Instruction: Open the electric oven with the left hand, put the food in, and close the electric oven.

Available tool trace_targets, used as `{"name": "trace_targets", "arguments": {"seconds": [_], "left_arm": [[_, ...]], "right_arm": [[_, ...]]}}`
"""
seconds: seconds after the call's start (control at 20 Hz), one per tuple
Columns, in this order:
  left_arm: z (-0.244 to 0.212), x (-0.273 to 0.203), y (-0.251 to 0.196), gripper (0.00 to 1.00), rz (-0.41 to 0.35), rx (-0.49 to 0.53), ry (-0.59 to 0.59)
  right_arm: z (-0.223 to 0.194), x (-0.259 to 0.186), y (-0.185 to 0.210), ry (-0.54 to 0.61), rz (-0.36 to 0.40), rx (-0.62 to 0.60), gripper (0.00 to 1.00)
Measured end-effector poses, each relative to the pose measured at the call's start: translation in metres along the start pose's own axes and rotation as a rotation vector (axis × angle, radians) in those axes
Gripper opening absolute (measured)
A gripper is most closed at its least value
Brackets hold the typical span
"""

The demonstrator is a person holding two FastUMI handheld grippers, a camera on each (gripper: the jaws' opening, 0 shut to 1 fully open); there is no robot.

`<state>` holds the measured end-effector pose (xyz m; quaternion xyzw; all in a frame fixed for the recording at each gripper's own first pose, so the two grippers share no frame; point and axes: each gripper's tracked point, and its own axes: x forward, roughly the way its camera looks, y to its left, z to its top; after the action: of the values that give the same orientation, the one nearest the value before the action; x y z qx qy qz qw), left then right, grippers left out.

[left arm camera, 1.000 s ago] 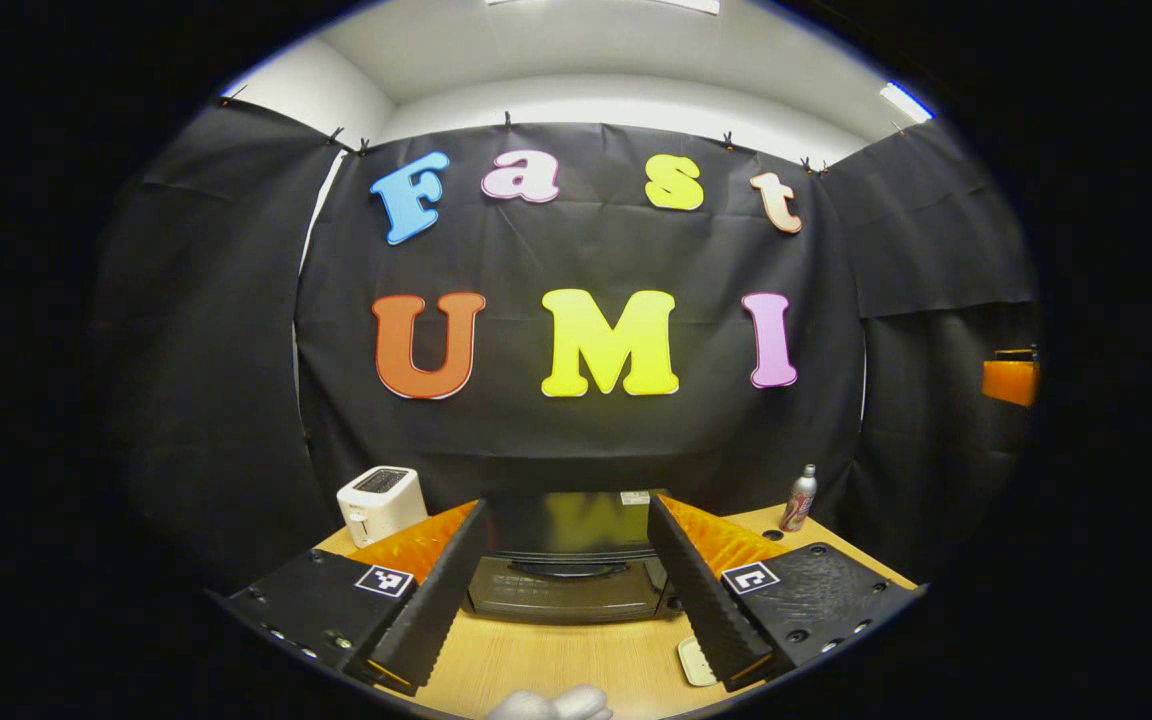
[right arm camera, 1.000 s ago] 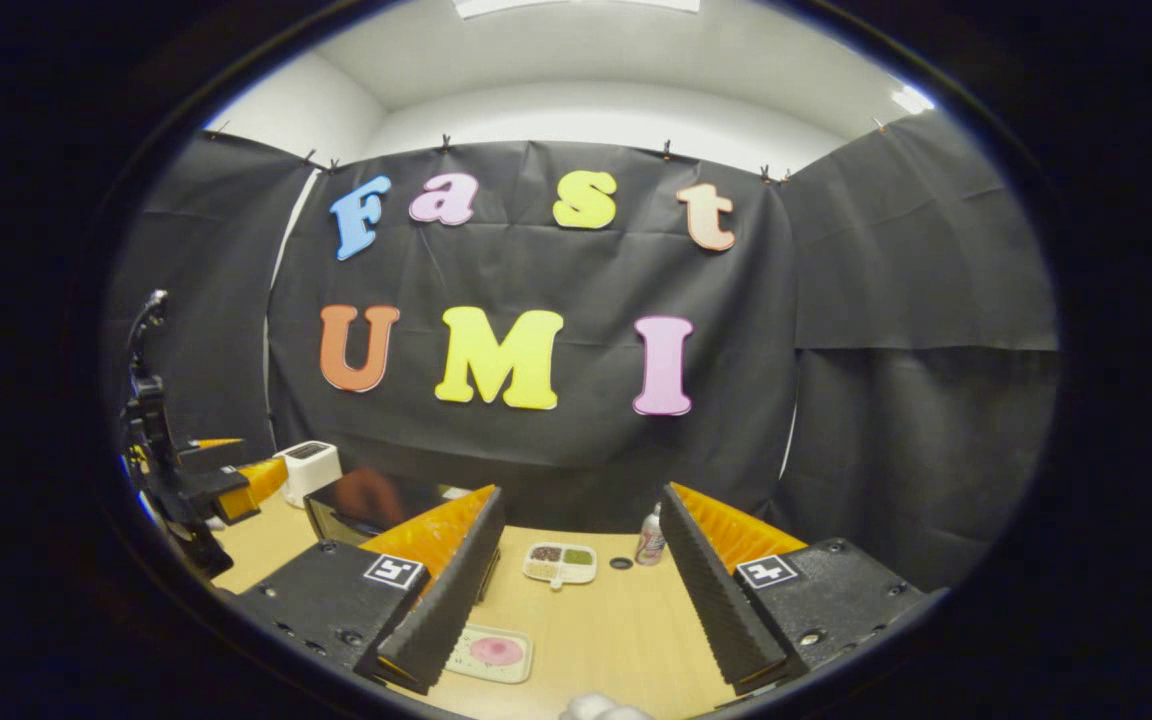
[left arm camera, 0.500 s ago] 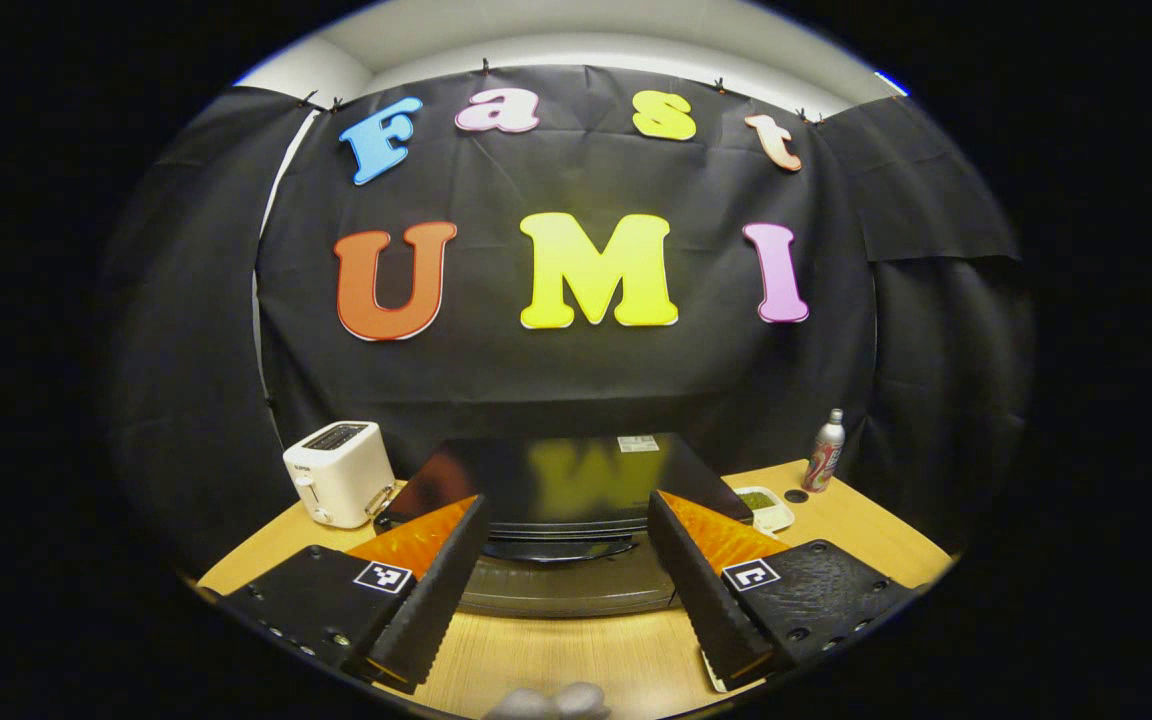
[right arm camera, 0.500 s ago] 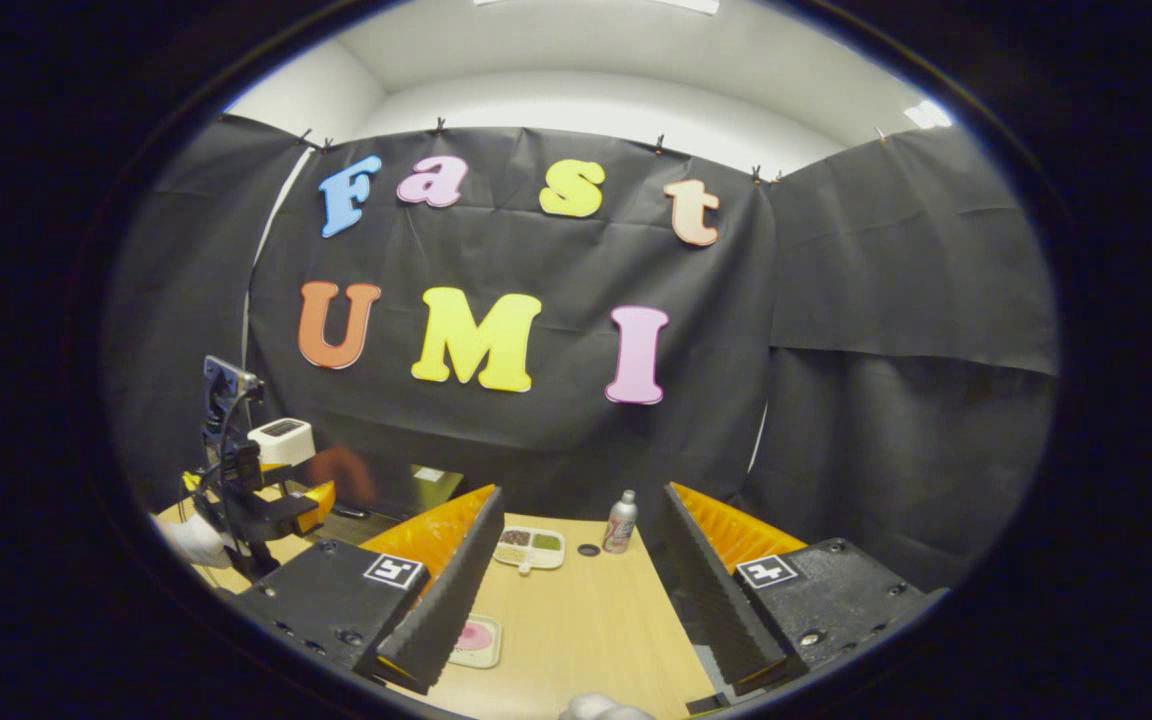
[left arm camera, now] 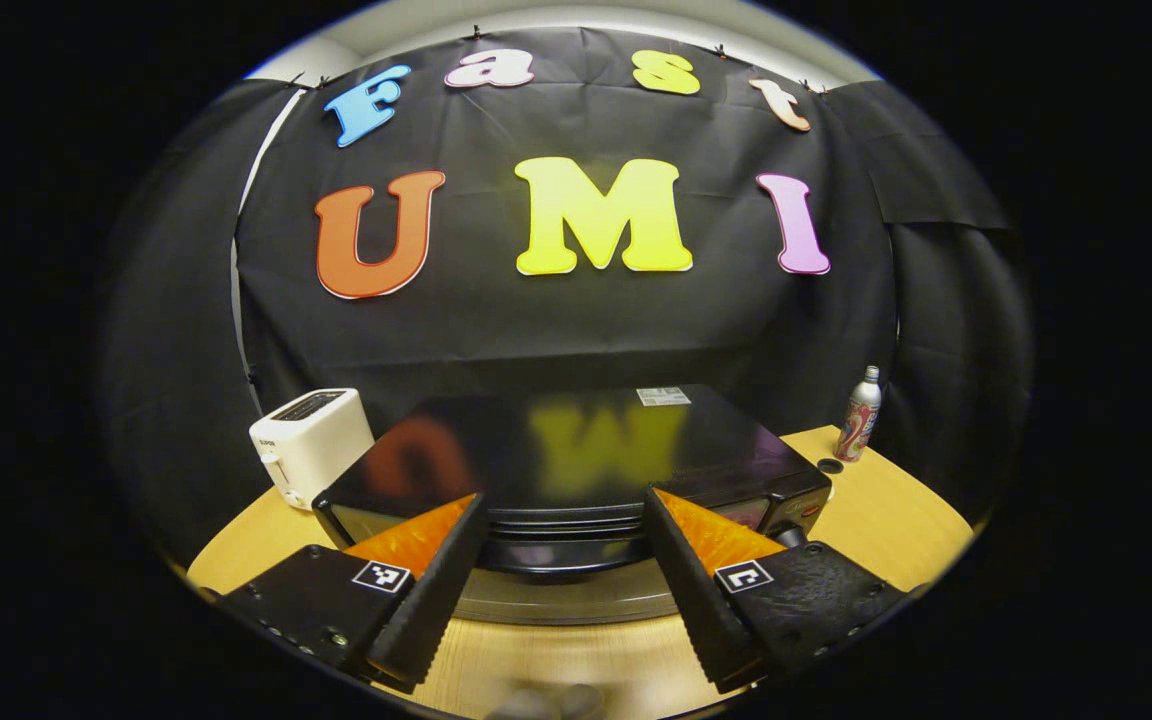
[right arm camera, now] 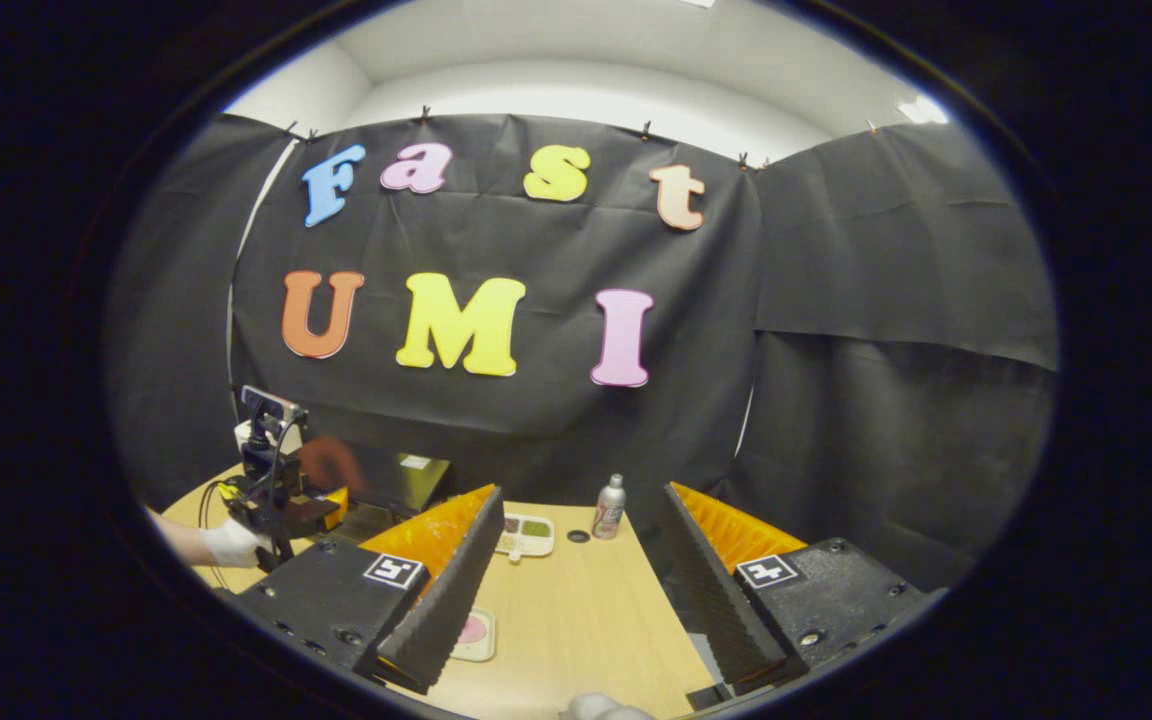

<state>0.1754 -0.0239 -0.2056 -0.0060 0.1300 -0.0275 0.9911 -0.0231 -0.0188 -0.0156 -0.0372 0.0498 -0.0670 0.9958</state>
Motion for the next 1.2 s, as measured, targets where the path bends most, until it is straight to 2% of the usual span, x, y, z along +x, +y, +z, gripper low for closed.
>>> {"name": "trace_targets", "arguments": {"seconds": [0.7, 1.2], "left_arm": [[-0.026, -0.044, -0.002, 0.95, -0.005, 0.003, 0.05], [-0.071, -0.086, -0.005, 0.95, -0.007, 0.0, 0.121]], "right_arm": [[-0.005, 0.005, 0.028, 0.011, 0.085, 0.015, 0.97], [-0.024, -0.005, 0.029, 0.037, 0.09, 0.019, 0.96]]}}
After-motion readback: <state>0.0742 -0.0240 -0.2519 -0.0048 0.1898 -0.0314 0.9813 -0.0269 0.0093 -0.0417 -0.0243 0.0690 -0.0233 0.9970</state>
